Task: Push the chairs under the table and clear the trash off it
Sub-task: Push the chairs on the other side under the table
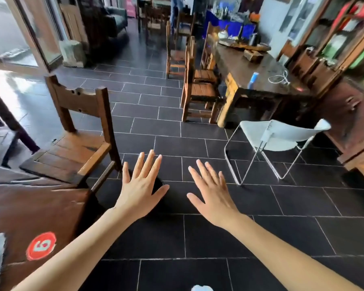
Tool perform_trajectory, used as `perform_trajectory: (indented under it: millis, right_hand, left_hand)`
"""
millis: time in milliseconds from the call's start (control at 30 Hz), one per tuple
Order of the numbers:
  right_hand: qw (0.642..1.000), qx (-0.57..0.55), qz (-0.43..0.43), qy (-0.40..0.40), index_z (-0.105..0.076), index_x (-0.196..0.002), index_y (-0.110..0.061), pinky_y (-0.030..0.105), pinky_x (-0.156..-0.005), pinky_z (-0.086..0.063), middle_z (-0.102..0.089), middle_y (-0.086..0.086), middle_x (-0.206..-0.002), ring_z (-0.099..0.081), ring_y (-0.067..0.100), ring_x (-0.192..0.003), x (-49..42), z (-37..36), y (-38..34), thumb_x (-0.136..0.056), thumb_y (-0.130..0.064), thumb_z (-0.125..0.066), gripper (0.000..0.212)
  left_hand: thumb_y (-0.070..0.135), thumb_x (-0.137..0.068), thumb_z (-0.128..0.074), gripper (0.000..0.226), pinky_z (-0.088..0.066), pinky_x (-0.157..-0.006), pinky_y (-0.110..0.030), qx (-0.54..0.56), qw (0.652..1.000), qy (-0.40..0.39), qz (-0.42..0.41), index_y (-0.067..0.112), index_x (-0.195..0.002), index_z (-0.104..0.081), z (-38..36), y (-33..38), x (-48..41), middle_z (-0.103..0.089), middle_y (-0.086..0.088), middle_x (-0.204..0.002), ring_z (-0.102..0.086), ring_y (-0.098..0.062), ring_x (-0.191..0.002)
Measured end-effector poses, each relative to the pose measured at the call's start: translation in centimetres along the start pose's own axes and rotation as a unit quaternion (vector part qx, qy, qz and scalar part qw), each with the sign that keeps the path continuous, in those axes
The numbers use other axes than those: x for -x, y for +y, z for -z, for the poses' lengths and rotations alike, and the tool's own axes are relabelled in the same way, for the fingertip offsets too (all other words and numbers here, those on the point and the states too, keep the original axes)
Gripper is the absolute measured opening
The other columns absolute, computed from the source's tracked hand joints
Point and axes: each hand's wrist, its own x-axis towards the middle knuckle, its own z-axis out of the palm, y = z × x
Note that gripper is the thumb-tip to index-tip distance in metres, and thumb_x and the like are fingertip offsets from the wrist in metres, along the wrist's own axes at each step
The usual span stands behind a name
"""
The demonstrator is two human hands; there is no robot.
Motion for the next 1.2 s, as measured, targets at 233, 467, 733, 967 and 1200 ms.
perform_trajectory:
  millis: [233, 467, 733, 967, 1200]
  right_hand:
    - [1.0, -0.008, 0.01, -0.012, 0.003, -0.152, -0.03, 0.048, -0.116, 0.011, 0.02, -0.005, -0.159, 0.022, 0.016, -0.145, -14.2, 0.2, 7.8, -0.096, -0.048, -0.03, 0.067]
    - [0.997, -0.023, 0.072, -0.028, 0.005, -0.151, -0.032, 0.05, -0.118, 0.01, 0.021, -0.006, -0.158, 0.024, 0.014, -0.144, -32.1, 2.1, 14.2, -0.099, -0.045, -0.033, 0.065]
    - [0.975, 0.019, 0.191, -0.111, 0.002, -0.152, -0.029, 0.053, -0.119, 0.003, 0.017, -0.002, -0.16, 0.018, 0.019, -0.146, -51.0, 1.0, 14.2, -0.094, -0.052, -0.039, 0.075]
    - [0.954, 0.031, 0.286, -0.084, 0.001, -0.153, -0.028, 0.051, -0.118, 0.005, 0.017, -0.002, -0.16, 0.018, 0.019, -0.146, -68.8, 1.5, 9.9, -0.095, -0.05, -0.039, 0.074]
    - [0.938, 0.058, 0.327, -0.099, -0.002, -0.153, -0.028, 0.051, -0.118, 0.003, 0.014, -0.002, -0.161, 0.016, 0.019, -0.147, -83.9, 2.1, 5.3, -0.095, -0.049, -0.04, 0.072]
  left_hand:
    - [0.06, -0.091, -0.032, 0.079, 0.023, -0.108, -0.048, -0.021, 1.0, 0.007, 0.021, 0.029, -0.149, 0.013, -2.2, -1.7, -15.1, 0.028, 0.01, -0.152, 0.031, -0.014, -0.139]
    - [0.066, -0.088, -0.023, 0.081, 0.022, -0.11, -0.051, -0.017, 0.995, -0.002, 0.094, 0.03, -0.148, 0.018, -5.0, -4.2, -31.4, 0.032, 0.008, -0.152, 0.034, -0.015, -0.138]
    - [0.056, -0.092, -0.038, 0.079, 0.017, -0.113, -0.05, 0.025, 0.963, 0.028, 0.266, 0.032, -0.149, 0.011, -4.5, -10.5, -41.0, 0.023, 0.008, -0.157, 0.026, -0.012, -0.142]
    - [0.058, -0.092, -0.037, 0.081, 0.017, -0.115, -0.052, 0.058, 0.938, 0.04, 0.338, 0.031, -0.148, 0.014, -4.9, -21.6, -53.9, 0.025, 0.007, -0.156, 0.026, -0.014, -0.143]
    - [0.055, -0.093, -0.038, 0.078, 0.013, -0.115, -0.052, 0.086, 0.924, 0.056, 0.368, 0.029, -0.15, 0.008, -3.8, -30.5, -65.6, 0.019, 0.006, -0.158, 0.022, -0.015, -0.145]
